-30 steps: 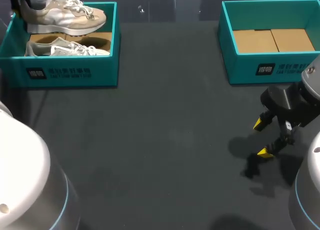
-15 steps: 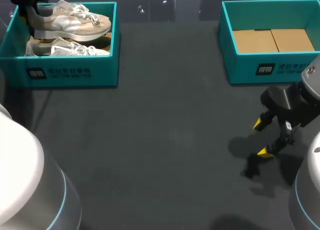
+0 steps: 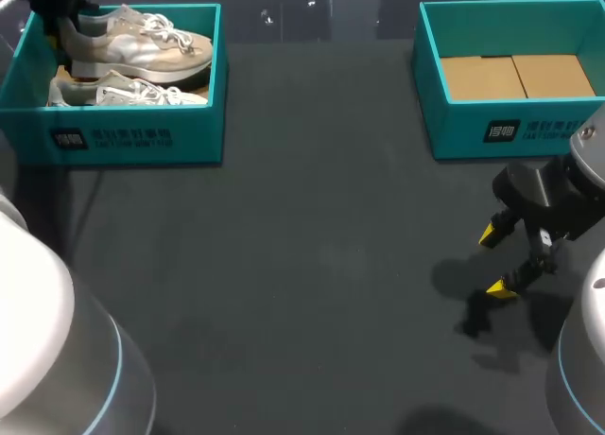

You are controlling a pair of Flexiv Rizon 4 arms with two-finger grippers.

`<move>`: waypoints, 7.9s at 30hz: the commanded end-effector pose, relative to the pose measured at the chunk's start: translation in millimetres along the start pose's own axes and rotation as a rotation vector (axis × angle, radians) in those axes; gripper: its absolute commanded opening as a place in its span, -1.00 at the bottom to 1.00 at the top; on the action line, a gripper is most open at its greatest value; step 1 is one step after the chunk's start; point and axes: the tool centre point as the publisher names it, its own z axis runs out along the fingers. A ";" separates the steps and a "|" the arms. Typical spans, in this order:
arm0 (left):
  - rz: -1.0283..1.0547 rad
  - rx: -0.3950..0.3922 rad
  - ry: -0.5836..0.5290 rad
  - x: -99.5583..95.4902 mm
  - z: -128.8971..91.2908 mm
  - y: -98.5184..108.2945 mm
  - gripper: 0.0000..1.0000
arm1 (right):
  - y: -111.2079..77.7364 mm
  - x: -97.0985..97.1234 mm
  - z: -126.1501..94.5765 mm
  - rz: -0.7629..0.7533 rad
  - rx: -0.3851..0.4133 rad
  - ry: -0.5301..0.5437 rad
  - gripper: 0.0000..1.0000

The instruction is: Take the shoe out of the shoebox, open the shoe tongue, remove and reinsert the insole, then place the shoe into the shoebox

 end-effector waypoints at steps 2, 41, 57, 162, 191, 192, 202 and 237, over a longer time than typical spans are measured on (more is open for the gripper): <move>0.005 0.003 0.007 -1.6 9.9 12.6 -1.00 | -0.1 1.3 0.9 0.001 0.002 -0.003 1.00; 0.019 0.017 0.062 -11.7 57.7 29.9 -0.33 | -0.1 1.3 0.9 0.001 0.002 -0.003 1.00; 0.033 0.002 -0.010 -4.3 32.9 19.2 0.73 | -0.1 1.3 0.9 0.001 0.002 -0.003 1.00; 0.052 -0.104 -0.085 -10.9 38.0 -134.2 0.55 | -0.1 1.3 0.9 0.001 0.002 -0.003 1.00; 0.055 -0.053 -0.048 3.5 50.7 -136.7 -1.00 | -0.1 1.3 0.9 0.001 0.002 -0.003 1.00; 0.054 -0.052 -0.048 5.6 49.8 -136.8 -1.00 | -0.1 1.3 0.9 0.001 0.002 -0.003 1.00; 0.041 -0.057 -0.081 17.8 26.1 -138.4 -1.00 | -0.1 1.3 0.9 0.001 0.002 -0.003 1.00; -0.003 -0.064 -0.028 68.1 -175.5 -145.8 -1.00 | -0.1 1.3 0.9 0.001 0.002 -0.003 1.00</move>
